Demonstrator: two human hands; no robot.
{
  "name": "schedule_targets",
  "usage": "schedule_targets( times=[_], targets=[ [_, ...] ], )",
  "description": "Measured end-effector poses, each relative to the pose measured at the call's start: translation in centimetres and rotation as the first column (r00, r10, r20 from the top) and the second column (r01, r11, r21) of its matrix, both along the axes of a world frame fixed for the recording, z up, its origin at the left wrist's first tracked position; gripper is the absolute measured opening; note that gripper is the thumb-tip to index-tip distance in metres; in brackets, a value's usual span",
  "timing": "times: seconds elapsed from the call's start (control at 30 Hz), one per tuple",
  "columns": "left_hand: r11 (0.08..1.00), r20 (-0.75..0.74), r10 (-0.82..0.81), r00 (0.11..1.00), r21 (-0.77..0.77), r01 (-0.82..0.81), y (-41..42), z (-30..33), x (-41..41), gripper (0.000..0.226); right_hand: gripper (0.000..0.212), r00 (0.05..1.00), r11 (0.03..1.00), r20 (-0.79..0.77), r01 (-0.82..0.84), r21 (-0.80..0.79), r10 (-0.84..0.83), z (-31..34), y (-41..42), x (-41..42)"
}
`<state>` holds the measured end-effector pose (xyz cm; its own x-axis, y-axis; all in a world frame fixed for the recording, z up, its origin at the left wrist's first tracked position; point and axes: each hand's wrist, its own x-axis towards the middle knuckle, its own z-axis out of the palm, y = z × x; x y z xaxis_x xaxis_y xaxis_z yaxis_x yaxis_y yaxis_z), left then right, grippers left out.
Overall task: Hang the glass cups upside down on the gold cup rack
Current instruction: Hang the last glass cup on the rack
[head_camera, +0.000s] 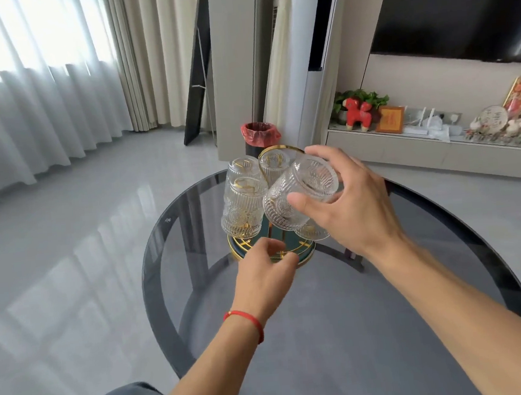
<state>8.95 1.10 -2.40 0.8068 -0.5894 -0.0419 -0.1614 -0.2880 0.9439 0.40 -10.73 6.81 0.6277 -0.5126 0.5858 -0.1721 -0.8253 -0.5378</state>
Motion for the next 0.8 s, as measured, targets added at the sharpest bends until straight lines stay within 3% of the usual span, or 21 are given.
schedule_targets(
  times=[0.07,0.13,0.27,0.53,0.8],
  targets=[
    [0.972,0.25,-0.124,0.96,0.224,0.067,0.1,-0.6,0.0,0.033,0.069,0.999,1.0,-0.03,0.016,-0.026,-0.017,0.1,-0.1,0.6],
    [0.912,0.419,-0.286,0.862,0.395,0.111,0.0,-1.4,-0.4,0.039,0.071,0.998,0.999,-0.062,0.026,-0.048,-0.029,-0.1,-0.2,1.3],
    [0.774,0.488,-0.494,0.72,0.624,0.108,-0.2,-2.6,-0.9,0.052,0.072,0.99,0.996,-0.138,0.031,-0.079,-0.041,-0.6,-0.5,2.7],
    [0.707,0.508,-0.564,0.652,0.704,0.063,-0.3,-2.8,-1.1,0.046,0.064,0.983,0.996,-0.184,0.007,-0.091,-0.023,-2.8,-1.3,4.4],
    [0.706,0.519,-0.573,0.634,0.706,0.06,-0.1,-2.8,-0.9,0.037,0.059,0.963,0.965,-0.247,0.038,-0.261,-0.104,-4.4,-1.9,5.3]
  ],
)
